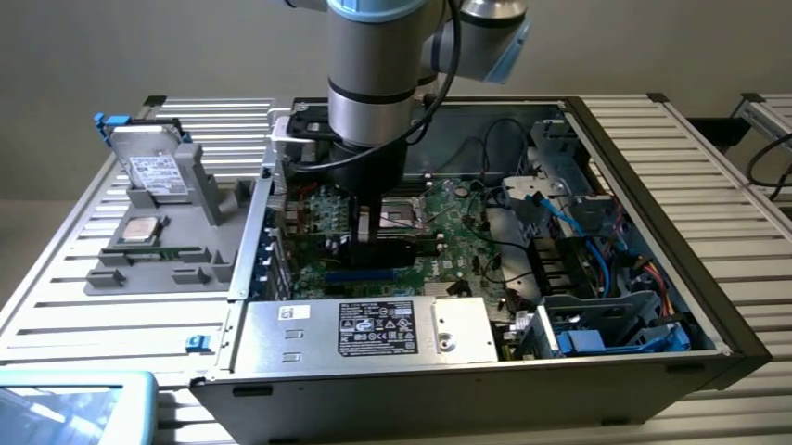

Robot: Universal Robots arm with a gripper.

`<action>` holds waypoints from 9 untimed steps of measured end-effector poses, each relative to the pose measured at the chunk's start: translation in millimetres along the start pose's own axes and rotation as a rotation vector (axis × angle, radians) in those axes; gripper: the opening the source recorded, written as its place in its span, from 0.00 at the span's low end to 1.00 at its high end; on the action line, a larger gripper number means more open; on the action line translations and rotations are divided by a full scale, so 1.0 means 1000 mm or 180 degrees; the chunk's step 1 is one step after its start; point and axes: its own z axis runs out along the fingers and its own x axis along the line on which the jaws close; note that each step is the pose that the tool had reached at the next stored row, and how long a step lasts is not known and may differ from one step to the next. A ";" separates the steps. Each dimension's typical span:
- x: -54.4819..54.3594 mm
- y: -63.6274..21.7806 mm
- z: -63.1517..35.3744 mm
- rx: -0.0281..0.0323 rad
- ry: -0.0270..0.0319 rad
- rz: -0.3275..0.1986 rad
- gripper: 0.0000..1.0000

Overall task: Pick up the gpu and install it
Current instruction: 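Insert the gpu into the slot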

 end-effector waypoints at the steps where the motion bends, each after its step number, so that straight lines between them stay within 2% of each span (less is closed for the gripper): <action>1: 0.000 0.0000 0.0001 0.0001 0.0014 -0.0001 0.29; 2: 0.000 0.0000 0.0001 0.0002 0.0032 -0.0002 0.29; 3: 0.000 0.0000 0.0000 0.0003 0.0040 -0.0007 0.29; 9: -0.001 0.0000 0.0001 0.0004 0.0045 -0.0038 0.29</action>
